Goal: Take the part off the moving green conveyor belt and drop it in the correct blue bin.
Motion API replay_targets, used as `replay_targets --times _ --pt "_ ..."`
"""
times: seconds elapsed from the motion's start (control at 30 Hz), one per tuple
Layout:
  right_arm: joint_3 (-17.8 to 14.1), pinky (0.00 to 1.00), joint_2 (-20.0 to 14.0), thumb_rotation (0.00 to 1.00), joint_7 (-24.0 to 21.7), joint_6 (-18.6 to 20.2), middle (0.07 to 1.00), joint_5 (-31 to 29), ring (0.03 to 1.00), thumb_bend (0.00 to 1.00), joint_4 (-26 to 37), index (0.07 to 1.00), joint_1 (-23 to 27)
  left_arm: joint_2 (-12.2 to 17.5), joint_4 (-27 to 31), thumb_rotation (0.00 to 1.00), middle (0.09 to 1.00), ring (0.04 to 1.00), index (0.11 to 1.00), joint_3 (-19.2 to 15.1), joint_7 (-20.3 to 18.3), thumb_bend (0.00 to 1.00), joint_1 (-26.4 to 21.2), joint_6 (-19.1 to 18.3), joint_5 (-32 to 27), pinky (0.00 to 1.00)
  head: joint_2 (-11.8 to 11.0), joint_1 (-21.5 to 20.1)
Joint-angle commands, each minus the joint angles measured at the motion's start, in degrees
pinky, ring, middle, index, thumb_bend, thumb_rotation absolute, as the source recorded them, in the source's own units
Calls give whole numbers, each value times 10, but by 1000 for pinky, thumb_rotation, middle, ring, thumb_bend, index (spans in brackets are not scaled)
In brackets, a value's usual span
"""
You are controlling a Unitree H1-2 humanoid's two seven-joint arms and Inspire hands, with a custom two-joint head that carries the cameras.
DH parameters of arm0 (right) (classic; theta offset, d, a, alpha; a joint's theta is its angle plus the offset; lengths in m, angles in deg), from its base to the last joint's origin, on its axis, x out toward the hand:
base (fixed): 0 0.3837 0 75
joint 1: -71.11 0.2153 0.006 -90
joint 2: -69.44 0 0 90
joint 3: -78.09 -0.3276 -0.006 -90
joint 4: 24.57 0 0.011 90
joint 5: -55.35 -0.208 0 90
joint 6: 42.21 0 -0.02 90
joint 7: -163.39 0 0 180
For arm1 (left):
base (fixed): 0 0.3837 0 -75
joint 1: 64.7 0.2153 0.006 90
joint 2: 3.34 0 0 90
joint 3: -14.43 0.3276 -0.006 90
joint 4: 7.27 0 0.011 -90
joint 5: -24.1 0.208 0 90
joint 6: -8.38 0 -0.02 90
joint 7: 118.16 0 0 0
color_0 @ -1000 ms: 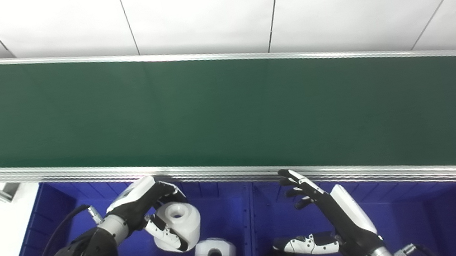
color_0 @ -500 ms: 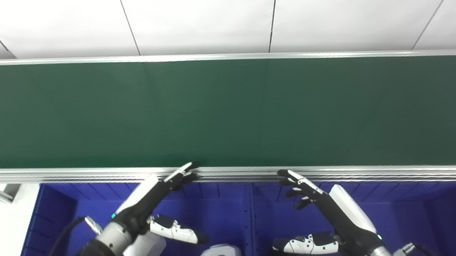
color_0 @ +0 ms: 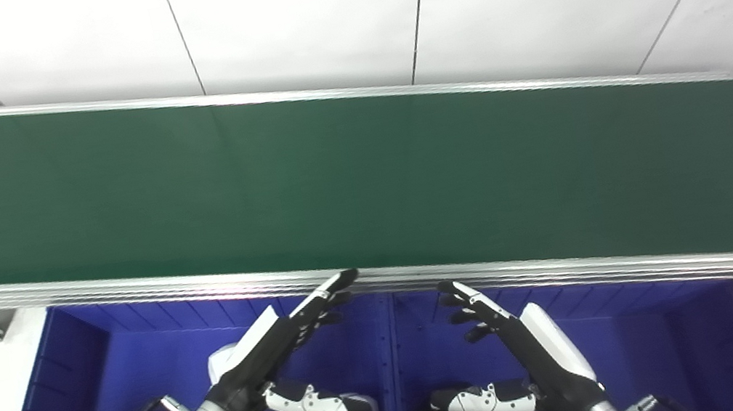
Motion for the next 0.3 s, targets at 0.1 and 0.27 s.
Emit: replay_targets --times 0.1,0.27 --pt "-3 691 6 355 4 17 875 2 807 705 39 925 -10 8 -1 274 992 952 963 -3 8 763 -7 38 -8 893 0 -19" --pt "-1 685 12 374 6 25 875 11 804 713 44 927 -15 16 -2 269 995 952 963 -4 7 761 -7 41 -7 878 1 -30"
